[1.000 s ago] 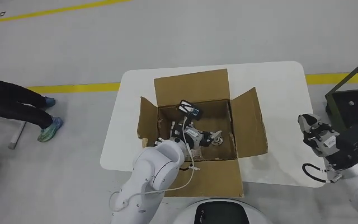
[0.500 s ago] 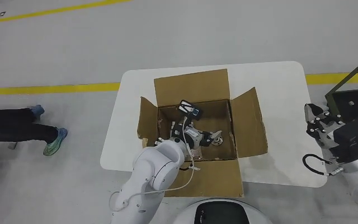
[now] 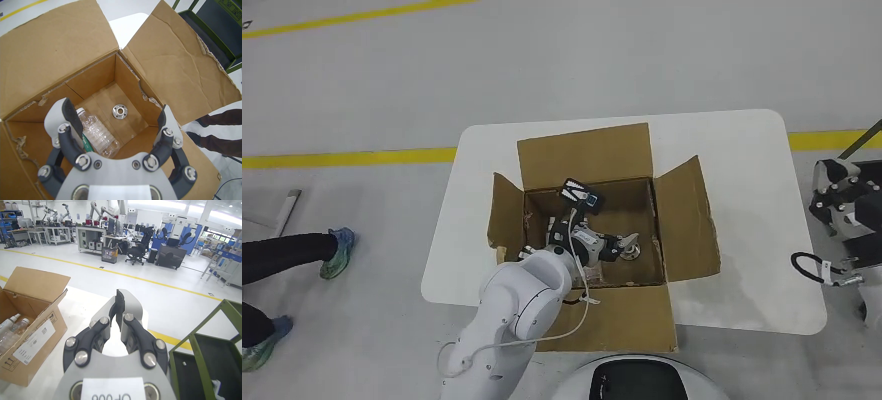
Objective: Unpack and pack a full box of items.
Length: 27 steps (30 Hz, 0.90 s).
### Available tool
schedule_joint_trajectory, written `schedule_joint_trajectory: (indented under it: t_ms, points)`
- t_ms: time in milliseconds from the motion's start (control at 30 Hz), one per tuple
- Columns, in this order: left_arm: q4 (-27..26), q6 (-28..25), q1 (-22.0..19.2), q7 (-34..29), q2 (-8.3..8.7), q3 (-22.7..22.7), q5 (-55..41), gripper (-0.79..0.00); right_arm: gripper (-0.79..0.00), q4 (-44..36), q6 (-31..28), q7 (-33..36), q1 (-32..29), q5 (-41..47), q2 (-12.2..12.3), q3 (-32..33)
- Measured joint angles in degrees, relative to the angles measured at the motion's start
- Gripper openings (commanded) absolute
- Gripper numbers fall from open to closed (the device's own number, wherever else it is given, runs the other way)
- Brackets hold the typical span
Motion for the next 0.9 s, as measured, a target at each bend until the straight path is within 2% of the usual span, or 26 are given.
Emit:
schedule_joint_trajectory:
  t_ms: [100, 167, 333, 433, 533, 633, 900]
  points:
    - [0.81, 0.5, 0.47, -0.05, 0.05, 0.2, 1.22, 0.0, -0.785, 0.0, 0.02, -0.01, 0.0, 0.03, 0.0, 0.0]
    - [2.3, 2.96, 0.41, -2.32, -0.1, 1.07, 3.1, 0.0, -0.785, -0.01, 0.02, -0.01, 0.0, 0.03, 0.0, -0.01]
    - [7.99, 13.17, -2.71, -9.04, -1.46, 3.5, 1.01, 0.0, -0.785, -0.01, 0.03, 0.0, 0.0, 0.03, 0.0, -0.01]
    - [11.64, 18.83, -5.12, -10.58, -2.5, 4.69, -2.82, 0.0, -0.785, -0.01, 0.03, 0.0, 0.0, 0.03, 0.0, -0.01]
    - [15.99, 22.21, -7.4, -10.86, -3.36, 6.35, -4.0, 0.0, -0.785, -0.01, 0.03, 0.0, 0.0, 0.03, 0.0, -0.01]
    - [19.37, 24.27, -9.01, -10.44, -3.98, 7.62, -4.03, 0.0, -0.785, -0.01, 0.03, 0.0, 0.0, 0.03, 0.0, -0.01]
    - [19.38, 24.24, -9.02, -10.4, -3.99, 7.65, -4.05, 0.0, -0.785, -0.01, 0.03, 0.0, 0.0, 0.03, 0.0, -0.01]
